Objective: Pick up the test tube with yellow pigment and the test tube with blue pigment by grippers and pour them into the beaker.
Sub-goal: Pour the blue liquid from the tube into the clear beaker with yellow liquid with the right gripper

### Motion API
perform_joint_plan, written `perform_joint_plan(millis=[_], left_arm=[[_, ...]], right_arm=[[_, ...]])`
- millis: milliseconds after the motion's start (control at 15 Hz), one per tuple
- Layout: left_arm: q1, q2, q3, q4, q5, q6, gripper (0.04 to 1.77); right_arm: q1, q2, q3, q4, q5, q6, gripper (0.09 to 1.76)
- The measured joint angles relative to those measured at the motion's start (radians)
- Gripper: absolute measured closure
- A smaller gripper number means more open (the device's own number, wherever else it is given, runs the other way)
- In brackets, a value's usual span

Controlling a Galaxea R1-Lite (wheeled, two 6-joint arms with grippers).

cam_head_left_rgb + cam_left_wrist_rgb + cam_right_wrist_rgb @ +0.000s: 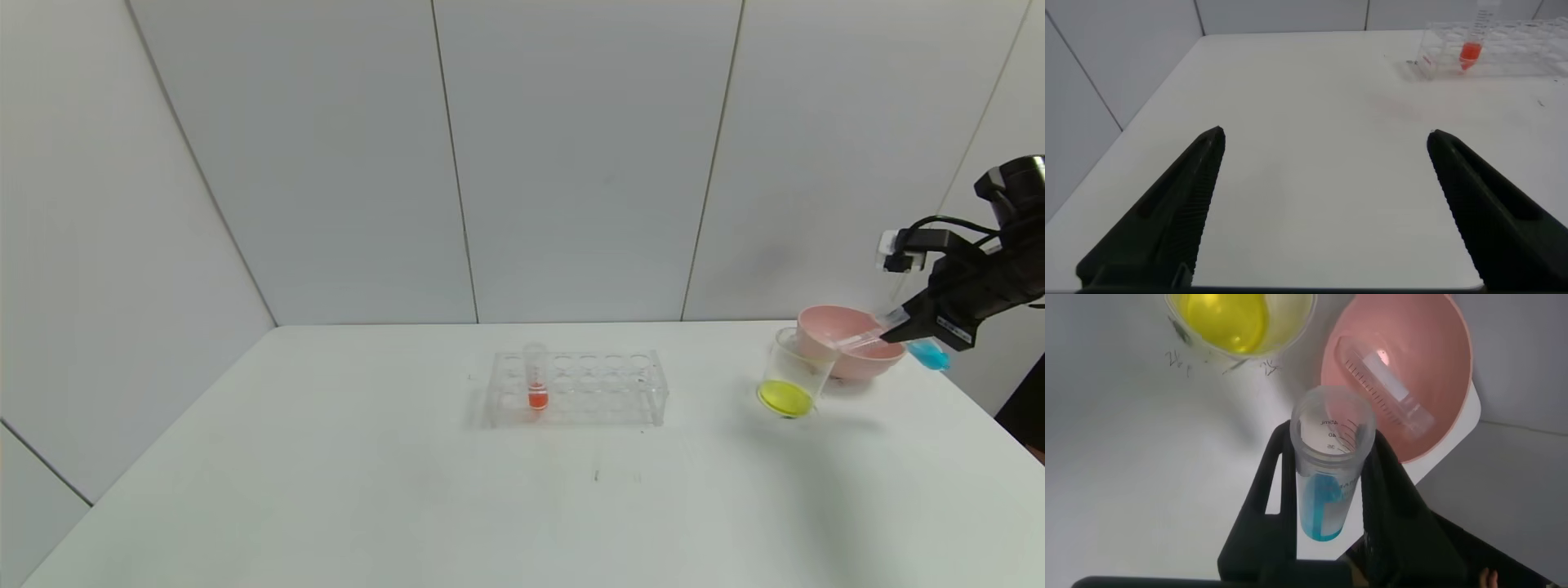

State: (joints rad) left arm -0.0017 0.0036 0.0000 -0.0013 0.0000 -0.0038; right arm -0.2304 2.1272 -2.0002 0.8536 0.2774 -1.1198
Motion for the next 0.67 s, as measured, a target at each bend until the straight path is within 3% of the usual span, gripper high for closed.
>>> perform_joint_plan(millis=[267,667], left_arm=[[0.000,0.000,0.000,0.000,0.000,0.000,0.05],[0.000,0.000,0.000,0.000,0.000,0.000,0.05]], right_arm=[[0.063,0.002,0.000,-0.054,-0.136,0.002,1.33],[0.130,0.008,0.000,-0.100,-0.219,0.006,1.33]])
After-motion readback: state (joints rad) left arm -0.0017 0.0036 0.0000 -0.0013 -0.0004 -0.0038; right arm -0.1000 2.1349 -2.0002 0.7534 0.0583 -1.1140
